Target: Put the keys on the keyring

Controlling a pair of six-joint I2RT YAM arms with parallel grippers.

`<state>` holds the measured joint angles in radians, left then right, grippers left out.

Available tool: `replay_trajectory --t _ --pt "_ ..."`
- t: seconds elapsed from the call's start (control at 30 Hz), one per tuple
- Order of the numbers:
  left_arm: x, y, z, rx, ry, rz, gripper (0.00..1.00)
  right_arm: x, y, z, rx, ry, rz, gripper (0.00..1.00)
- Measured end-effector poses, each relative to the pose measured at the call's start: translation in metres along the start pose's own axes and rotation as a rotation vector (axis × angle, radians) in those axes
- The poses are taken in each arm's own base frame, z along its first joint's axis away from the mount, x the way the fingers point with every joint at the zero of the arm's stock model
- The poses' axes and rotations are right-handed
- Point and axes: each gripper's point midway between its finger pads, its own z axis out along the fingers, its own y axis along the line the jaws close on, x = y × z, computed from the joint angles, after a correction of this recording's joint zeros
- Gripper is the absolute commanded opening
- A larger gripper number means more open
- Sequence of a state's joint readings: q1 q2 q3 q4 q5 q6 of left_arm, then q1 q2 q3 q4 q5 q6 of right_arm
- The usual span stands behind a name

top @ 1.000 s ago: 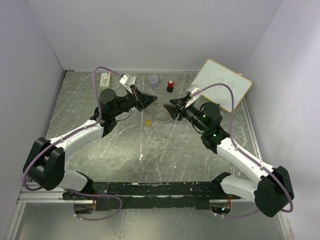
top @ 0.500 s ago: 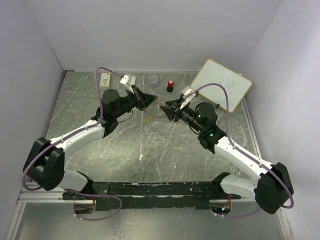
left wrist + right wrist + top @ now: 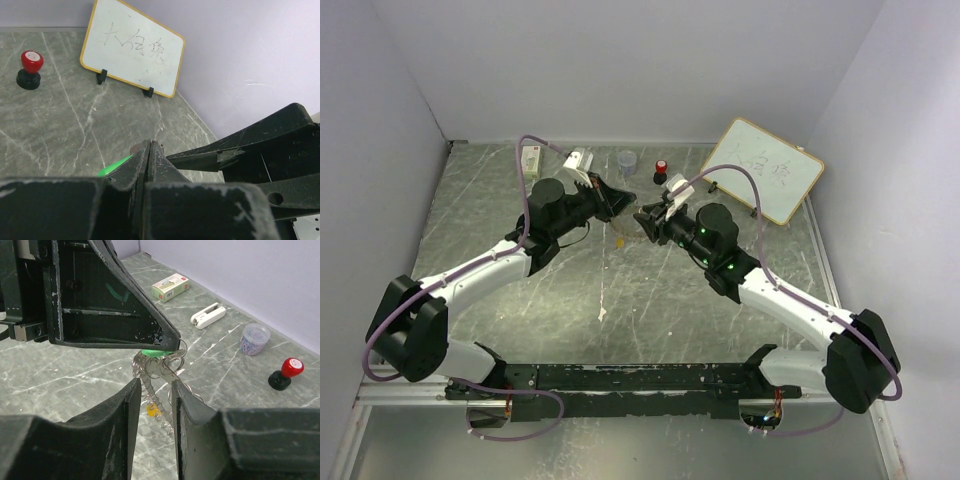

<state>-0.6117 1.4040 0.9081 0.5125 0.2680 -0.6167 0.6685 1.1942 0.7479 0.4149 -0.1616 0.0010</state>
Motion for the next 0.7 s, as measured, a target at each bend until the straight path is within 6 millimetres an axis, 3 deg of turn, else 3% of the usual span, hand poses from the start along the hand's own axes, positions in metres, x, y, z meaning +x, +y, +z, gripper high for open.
replay_trajectory --t 0.7 --pt "0.003 0.004 0.0 -0.039 0.008 -0.007 0.07 0.004 -0.003 0.011 0.054 0.027 -0.04 0.27"
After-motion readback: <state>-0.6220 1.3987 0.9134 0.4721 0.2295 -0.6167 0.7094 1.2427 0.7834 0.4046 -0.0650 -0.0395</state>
